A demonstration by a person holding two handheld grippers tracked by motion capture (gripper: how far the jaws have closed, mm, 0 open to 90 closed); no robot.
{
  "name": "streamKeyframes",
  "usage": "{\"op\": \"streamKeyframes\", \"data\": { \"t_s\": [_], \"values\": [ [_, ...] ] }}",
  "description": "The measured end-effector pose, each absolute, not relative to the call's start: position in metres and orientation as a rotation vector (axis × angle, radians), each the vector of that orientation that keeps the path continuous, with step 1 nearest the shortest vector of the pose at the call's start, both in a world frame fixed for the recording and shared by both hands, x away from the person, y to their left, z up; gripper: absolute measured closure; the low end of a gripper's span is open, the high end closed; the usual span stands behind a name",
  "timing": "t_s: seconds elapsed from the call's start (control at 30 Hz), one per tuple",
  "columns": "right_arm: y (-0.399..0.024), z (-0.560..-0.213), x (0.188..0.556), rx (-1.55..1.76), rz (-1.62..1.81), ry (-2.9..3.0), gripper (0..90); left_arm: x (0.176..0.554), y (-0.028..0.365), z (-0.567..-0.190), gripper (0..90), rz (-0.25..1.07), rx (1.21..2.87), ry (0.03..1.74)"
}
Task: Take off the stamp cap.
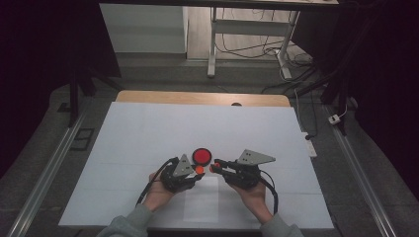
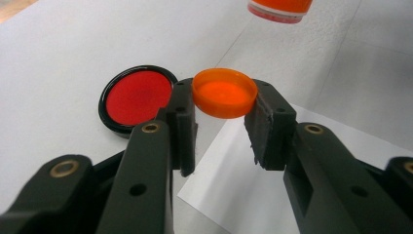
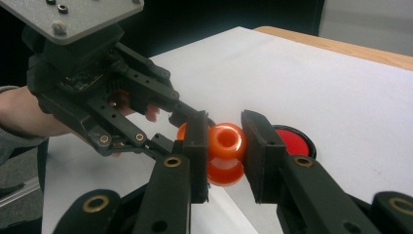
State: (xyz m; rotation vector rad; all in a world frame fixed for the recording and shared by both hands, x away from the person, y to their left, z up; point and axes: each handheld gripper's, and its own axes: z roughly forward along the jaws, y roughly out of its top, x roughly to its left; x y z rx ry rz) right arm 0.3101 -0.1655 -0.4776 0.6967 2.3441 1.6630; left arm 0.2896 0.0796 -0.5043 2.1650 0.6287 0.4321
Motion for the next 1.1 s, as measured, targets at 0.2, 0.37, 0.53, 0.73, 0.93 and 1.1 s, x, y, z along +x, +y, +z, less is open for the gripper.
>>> {"op": "streamKeyframes", "data": {
  "t_s": [0.2, 0.37, 0.53, 0.73, 0.93, 1.1],
  "values": [
    [-0.166, -0.478, 0.310, 0.698, 1.662, 2.342, 72.0, 0.290, 0.084, -0.503, 64.8, 0.434, 2.154, 0.642],
    [-0.166, -0.478, 0.310, 0.699, 1.662, 2.343, 72.0, 0.290, 0.089, -0.502, 64.8, 0.428, 2.146, 0.655],
    [-0.168, -0.477, 0.311, 0.707, 1.663, 2.335, 72.0, 0.289, 0.096, -0.499, 64.8, 0.424, 2.136, 0.669],
    [-0.172, -0.476, 0.311, 0.719, 1.663, 2.319, 72.0, 0.282, 0.111, -0.495, 64.8, 0.430, 2.118, 0.702],
    [-0.175, -0.475, 0.312, 0.729, 1.668, 2.308, 72.0, 0.268, 0.138, -0.496, 64.8, 0.449, 2.104, 0.770],
    [-0.177, -0.475, 0.312, 0.741, 1.674, 2.301, 72.0, 0.258, 0.163, -0.496, 64.8, 0.451, 2.059, 0.835]
  ]
}}
